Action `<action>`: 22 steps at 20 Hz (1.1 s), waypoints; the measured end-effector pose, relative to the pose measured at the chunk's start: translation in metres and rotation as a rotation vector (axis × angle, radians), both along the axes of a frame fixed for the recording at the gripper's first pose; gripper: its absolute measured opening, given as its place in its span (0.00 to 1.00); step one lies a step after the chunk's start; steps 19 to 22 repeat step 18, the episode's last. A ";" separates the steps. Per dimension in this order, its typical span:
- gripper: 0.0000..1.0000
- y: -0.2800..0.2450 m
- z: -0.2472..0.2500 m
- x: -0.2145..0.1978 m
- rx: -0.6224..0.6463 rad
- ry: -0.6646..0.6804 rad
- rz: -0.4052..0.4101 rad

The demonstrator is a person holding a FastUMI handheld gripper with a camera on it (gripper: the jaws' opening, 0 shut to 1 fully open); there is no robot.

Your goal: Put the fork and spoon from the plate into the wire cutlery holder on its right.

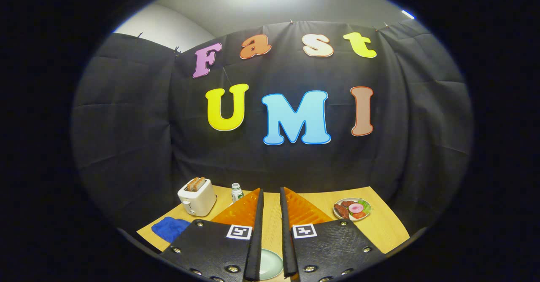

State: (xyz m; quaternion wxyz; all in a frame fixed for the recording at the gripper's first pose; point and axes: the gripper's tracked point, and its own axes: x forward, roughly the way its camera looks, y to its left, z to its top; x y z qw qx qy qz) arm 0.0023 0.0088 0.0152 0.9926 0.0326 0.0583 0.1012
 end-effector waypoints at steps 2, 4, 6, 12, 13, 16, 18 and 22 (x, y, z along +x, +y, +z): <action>0.21 -0.005 -0.002 0.001 -0.002 0.003 -0.012; 0.24 -0.010 -0.004 0.000 -0.010 -0.006 -0.035; 0.25 -0.018 -0.005 -0.001 -0.030 -0.017 -0.074; 0.56 -0.023 0.000 0.002 -0.080 -0.066 -0.173; 0.66 -0.023 0.001 0.003 -0.079 -0.073 -0.194; 0.75 -0.026 0.005 0.006 -0.085 -0.114 -0.225; 0.82 -0.021 0.004 0.007 -0.071 -0.130 -0.225; 0.82 -0.021 0.004 0.007 -0.071 -0.130 -0.225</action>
